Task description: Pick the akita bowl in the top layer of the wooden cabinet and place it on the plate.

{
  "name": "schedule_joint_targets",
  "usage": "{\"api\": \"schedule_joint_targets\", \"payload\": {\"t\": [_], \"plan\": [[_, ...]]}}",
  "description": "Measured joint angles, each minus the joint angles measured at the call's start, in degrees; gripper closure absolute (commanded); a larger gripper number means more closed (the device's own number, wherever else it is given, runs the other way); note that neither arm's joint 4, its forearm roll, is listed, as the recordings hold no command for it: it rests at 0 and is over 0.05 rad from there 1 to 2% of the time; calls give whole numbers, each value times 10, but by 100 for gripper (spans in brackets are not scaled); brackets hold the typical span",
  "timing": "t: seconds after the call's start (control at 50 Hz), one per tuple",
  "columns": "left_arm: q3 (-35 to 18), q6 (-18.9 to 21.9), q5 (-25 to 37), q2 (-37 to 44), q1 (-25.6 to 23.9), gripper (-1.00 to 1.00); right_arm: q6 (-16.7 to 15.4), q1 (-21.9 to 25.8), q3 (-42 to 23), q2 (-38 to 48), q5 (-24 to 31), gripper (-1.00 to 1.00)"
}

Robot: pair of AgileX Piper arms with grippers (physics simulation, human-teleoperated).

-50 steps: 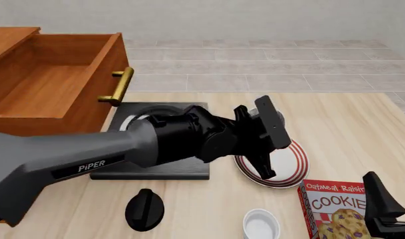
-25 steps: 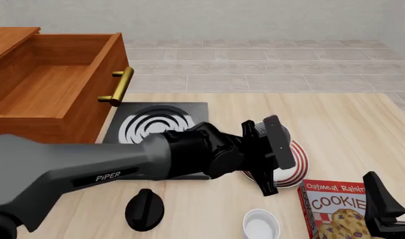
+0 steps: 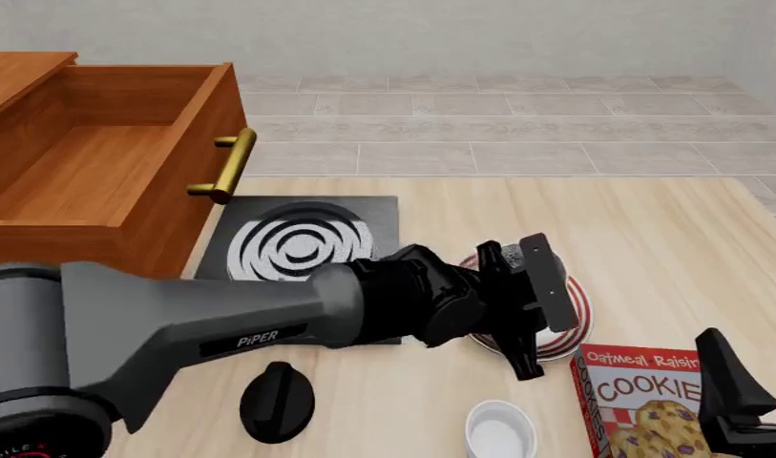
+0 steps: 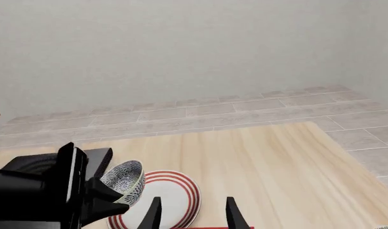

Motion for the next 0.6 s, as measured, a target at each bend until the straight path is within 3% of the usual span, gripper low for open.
{"api": "schedule_joint_targets", "payload": {"t": [0.6], "plan": [[-36, -12, -9, 61, 5, 100, 8, -1, 0, 8, -6, -100]]}}
